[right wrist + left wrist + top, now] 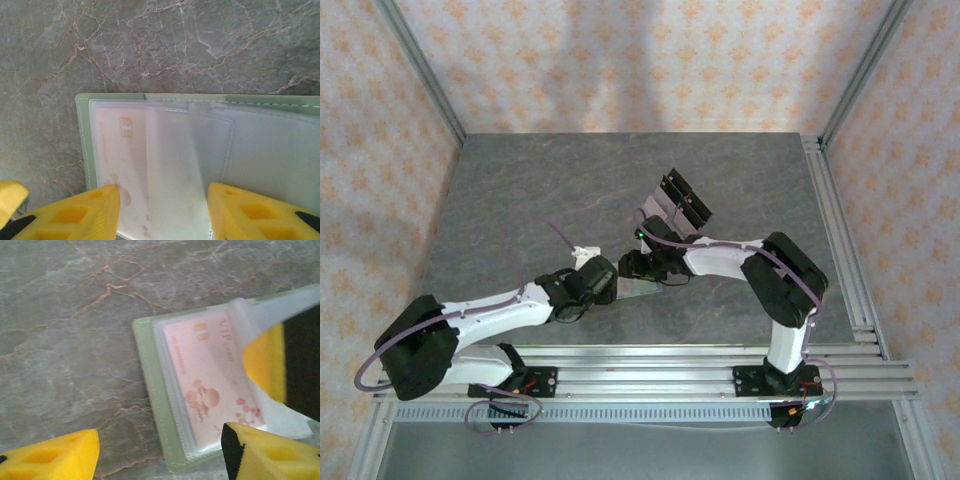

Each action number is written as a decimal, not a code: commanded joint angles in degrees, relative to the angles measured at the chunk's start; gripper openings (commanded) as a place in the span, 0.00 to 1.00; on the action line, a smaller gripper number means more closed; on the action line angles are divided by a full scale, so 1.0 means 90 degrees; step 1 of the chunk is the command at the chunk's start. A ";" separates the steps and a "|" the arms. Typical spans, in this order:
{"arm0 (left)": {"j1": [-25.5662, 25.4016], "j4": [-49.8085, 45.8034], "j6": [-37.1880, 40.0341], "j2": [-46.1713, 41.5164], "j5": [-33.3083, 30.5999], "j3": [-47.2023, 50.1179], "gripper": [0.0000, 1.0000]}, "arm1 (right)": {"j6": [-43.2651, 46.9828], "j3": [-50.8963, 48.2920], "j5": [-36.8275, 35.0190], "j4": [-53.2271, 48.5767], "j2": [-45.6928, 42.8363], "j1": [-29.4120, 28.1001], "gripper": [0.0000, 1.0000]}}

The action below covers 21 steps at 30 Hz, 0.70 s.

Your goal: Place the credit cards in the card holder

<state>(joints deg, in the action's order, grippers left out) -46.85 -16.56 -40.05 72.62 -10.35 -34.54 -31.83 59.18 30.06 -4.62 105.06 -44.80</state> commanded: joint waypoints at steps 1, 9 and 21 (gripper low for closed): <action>-0.0180 0.0460 0.0005 -0.0060 0.0007 0.0108 0.67 | -0.0164 -0.0120 0.0034 0.0148 0.0094 0.0007 0.50; -0.0401 0.0802 0.0113 0.0209 0.0028 -0.0044 0.67 | -0.0242 -0.0130 0.0077 0.0223 0.0077 0.0007 0.50; -0.0488 0.0742 0.0123 0.0185 -0.0249 -0.0073 0.67 | -0.0580 -0.0135 0.0375 0.0527 -0.0054 -0.0022 0.50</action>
<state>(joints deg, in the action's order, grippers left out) -50.65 -10.39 -39.33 75.48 -9.85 -34.46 -35.88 58.33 32.45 -1.52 105.06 -44.84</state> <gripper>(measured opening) 0.668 0.497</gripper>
